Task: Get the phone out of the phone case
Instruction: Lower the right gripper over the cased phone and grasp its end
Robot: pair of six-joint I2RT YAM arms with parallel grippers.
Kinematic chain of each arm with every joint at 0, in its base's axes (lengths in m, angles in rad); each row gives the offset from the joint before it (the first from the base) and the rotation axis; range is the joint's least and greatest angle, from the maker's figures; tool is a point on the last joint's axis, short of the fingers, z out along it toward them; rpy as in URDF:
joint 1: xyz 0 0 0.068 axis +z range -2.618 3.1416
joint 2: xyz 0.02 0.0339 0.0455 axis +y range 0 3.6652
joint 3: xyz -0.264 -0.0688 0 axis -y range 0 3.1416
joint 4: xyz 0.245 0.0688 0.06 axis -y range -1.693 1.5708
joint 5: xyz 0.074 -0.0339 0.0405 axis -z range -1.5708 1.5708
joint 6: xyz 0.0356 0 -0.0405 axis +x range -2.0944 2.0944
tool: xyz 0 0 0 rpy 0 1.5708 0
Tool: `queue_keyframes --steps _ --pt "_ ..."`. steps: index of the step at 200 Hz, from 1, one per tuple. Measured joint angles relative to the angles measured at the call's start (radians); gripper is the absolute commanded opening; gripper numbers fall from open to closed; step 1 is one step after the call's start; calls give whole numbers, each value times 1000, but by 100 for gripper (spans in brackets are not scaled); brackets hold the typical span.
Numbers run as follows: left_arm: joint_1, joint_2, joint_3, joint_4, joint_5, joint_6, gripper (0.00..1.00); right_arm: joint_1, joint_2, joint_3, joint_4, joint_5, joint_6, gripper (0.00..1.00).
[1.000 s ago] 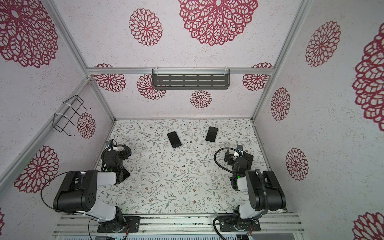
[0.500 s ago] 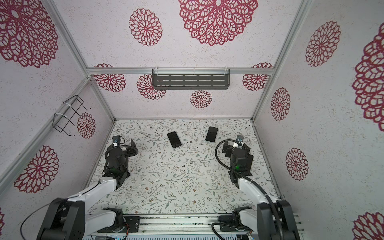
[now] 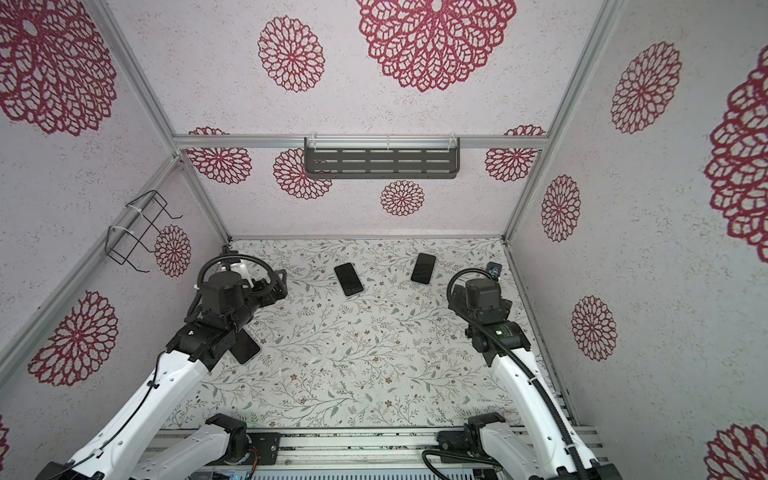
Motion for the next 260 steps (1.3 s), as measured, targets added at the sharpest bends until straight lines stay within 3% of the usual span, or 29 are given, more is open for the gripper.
queue_keyframes --steps 30,53,164,260 --pt "-40 49 5 -90 5 -13 97 -180 58 -54 -29 -31 10 99" --pt "-68 67 34 -129 5 -12 97 -240 176 -62 -22 -39 11 99" --pt "-91 85 109 -242 -1 3 97 -348 558 -61 203 -93 44 99" --pt "-96 86 109 -257 -14 4 97 -354 687 -38 302 -169 51 95"
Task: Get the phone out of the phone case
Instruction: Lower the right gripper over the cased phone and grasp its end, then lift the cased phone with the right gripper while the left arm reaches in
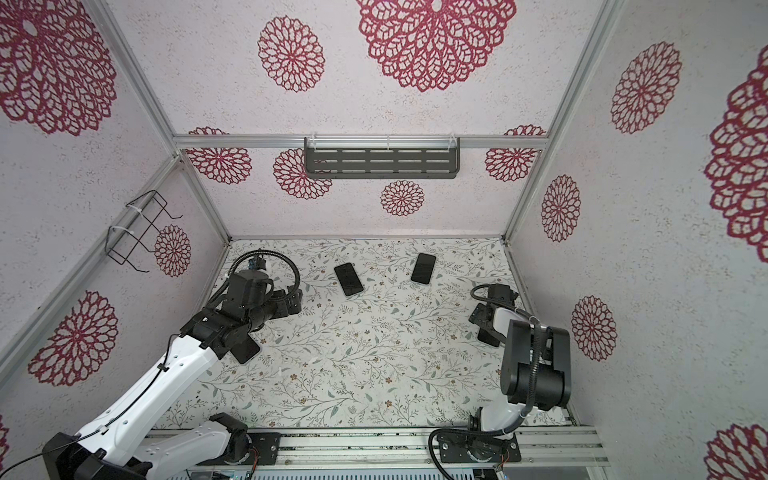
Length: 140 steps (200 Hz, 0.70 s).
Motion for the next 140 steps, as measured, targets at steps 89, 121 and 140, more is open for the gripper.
queue_keyframes --steps 89,121,140 --pt "-1 31 -5 48 32 -6 97 11 14 8 4 2 -11 75" --pt "-4 37 -29 95 70 -37 97 31 14 8 2 15 -19 66" --pt "-16 48 -48 131 93 -62 97 47 13 8 0 21 -19 59"
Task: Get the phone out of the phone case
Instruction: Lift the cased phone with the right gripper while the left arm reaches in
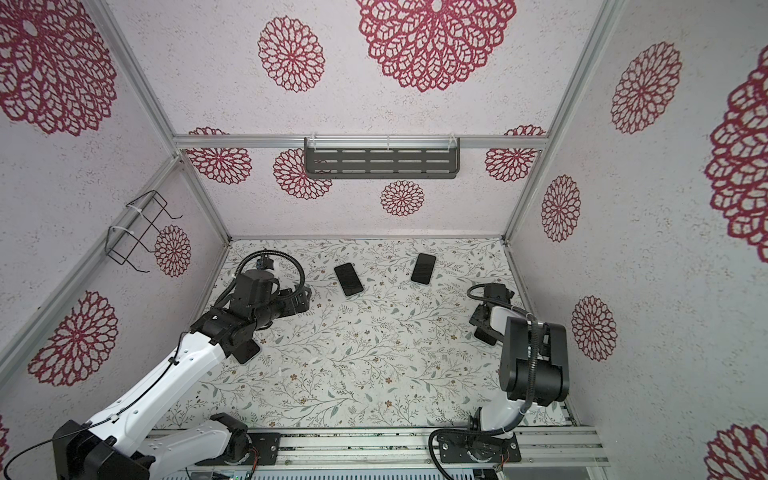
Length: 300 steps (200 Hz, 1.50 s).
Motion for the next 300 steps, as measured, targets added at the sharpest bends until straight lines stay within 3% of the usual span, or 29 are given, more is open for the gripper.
queue_keyframes --steps 39,90,137,300 --pt "-41 47 -27 72 40 -47 97 37 -15 0 -33 -8 -11 48" --pt "-88 122 -56 196 91 -112 97 107 -100 -35 -79 -74 -45 46" --pt "-114 224 -75 354 184 -204 97 197 -185 -87 -50 -189 -61 38" --pt "-252 620 -52 808 402 -486 97 525 -346 -231 194 -564 -105 34"
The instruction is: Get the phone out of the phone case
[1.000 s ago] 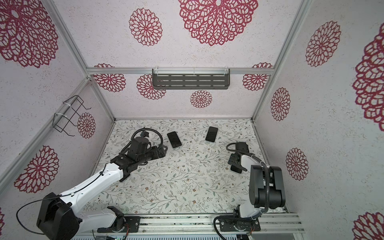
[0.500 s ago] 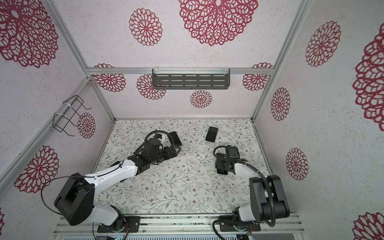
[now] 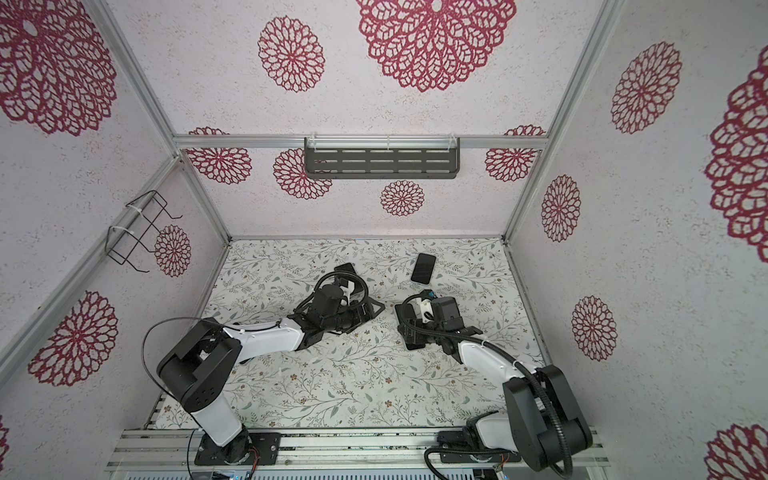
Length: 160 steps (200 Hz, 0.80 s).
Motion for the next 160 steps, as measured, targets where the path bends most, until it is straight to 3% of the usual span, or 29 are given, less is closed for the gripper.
queue_keyframes --steps 78,111,160 --pt "-6 82 19 110 76 -48 69 50 0 0 21 -71 -21 32" --pt "-9 92 36 125 93 -56 48 60 0 0 21 -77 -27 32" --pt "-19 93 42 137 105 -61 34 61 0 1 21 -77 -30 31"
